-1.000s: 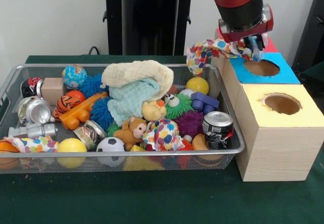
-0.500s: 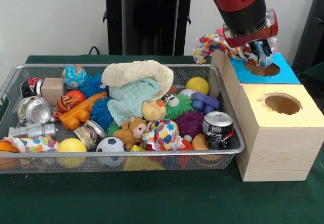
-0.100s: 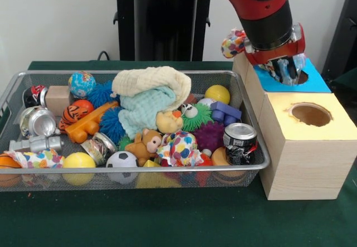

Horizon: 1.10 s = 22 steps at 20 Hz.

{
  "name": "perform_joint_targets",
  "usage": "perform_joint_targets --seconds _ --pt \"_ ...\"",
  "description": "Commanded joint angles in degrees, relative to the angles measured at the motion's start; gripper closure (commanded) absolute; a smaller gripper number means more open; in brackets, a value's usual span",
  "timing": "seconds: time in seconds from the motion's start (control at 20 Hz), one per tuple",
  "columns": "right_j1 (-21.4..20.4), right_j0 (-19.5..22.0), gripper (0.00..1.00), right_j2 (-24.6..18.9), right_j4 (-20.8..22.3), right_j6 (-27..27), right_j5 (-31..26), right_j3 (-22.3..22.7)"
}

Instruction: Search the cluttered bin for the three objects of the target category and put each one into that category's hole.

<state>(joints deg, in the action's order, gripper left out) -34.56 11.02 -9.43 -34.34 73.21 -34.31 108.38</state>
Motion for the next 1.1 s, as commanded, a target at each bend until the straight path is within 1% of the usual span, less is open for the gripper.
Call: perform_joint_targets --seconds 0.05,0.1,0.15,0.2,0.4,0.6,0.7,0.8,0.95,1.1 --pt "6.00 -0.54 0.00 -2.20 5.23 5.65 8.03 -2.40" --pt "5.73 -0.76 0.00 -1.67 5.55 6.02 8.21 -2.77" --pt "5.66 -0.67 0.00 -1.61 5.87 6.09 5.29 -3.07" --pt "5.52 -0.28 0.00 -2.11 5.99 5.91 5.14 -2.81" --pt "4.51 -0.22 0.00 -1.51 7.36 6.39 2.93 -3.12" --pt "4.82 0.11 0.00 -0.87 8.80 6.40 0.12 -4.96" --pt "4.49 0.35 0.00 -0.71 9.64 6.14 -0.78 -5.06" --pt "3.74 0.72 0.00 -0.77 10.13 6.10 -1.79 -4.50" --pt "2.10 1.09 0.00 -0.67 11.11 6.32 -5.57 -4.72" --pt "-1.11 1.70 0.00 -0.58 11.37 7.19 -9.57 -4.23"
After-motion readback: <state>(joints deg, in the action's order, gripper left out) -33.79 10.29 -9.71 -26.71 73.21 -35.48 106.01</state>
